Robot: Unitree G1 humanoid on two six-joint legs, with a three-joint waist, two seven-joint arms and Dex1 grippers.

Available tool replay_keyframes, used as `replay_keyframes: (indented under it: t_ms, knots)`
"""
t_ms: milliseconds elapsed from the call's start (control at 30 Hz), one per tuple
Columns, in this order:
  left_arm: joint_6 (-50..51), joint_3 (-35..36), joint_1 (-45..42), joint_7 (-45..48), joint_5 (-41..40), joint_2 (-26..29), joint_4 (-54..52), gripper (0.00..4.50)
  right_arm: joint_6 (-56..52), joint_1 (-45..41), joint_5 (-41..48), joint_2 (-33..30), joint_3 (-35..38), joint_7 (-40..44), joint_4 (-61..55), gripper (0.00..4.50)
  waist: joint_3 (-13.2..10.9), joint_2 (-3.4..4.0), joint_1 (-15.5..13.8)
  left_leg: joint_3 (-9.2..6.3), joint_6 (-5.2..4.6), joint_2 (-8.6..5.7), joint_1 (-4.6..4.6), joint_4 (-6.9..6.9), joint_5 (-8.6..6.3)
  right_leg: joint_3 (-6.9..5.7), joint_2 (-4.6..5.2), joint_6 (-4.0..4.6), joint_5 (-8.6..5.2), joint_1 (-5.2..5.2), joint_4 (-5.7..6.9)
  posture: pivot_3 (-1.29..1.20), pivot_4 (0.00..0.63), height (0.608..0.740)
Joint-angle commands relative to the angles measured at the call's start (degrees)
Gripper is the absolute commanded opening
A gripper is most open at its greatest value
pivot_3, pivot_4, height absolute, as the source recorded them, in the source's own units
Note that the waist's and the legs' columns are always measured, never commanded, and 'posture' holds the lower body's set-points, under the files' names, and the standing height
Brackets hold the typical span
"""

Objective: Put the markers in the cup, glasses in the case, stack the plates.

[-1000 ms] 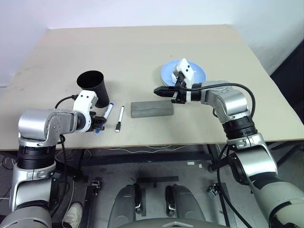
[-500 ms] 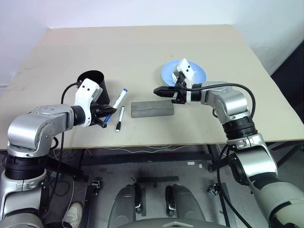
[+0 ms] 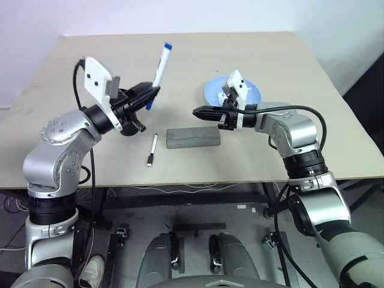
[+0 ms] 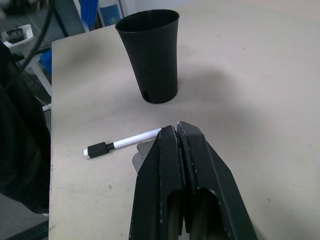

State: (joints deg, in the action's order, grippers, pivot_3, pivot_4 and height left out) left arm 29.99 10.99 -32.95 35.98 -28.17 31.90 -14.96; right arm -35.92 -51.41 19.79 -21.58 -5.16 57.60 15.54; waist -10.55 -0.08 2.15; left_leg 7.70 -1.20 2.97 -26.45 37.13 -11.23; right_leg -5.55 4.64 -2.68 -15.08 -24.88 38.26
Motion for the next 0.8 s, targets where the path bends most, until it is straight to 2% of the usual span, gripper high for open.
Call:
replay_keyframes:
  t_ms: [33, 200, 333, 800]
  knots:
    - [-10.73, 0.96, -1.59, -1.91, 6.02, 0.12, 3.77, 0.26, -2.67, -0.83, 6.8, -0.75, 6.58, 0.7, -3.98, 0.05, 0.0, 0.0, -0.11, 0.0, -0.02, 0.0, -0.01, 0.0, 0.0, -0.01, -0.01, -0.01, 0.01, 0.0, 0.0, 0.0, 0.15, 0.71]
    - [-17.64, 3.25, -2.75, -5.02, 7.91, -1.08, 9.74, 0.26, -5.04, 2.42, 11.24, -4.32, 9.42, 3.28, -7.68, 0.05, 0.0, -0.01, -0.97, 0.01, -0.07, -0.01, -0.01, 0.01, 0.0, -0.02, 0.0, -0.04, 0.02, 0.01, -0.04, 0.0, 0.15, 0.71]
    - [-23.52, 3.69, -3.24, -4.86, 8.78, -1.53, 14.33, 0.26, -6.52, 6.17, 13.21, -6.52, 7.63, 5.61, -13.71, 0.05, 0.0, 0.0, -1.31, 0.0, -0.08, 0.01, -0.01, -0.01, -0.01, -0.02, -0.01, -0.04, 0.02, 0.0, -0.06, 0.0, 0.15, 0.71]
    - [-35.63, 6.38, -4.15, -5.82, 7.96, -2.78, 26.78, 0.26, -5.9, 8.76, 12.08, -8.44, 5.93, 2.14, -15.9, 0.05, 0.0, -0.01, -1.42, 0.0, -0.14, 0.01, -0.03, 0.04, 0.0, -0.03, 0.01, -0.08, 0.07, 0.01, -0.06, 0.0, 0.15, 0.71]
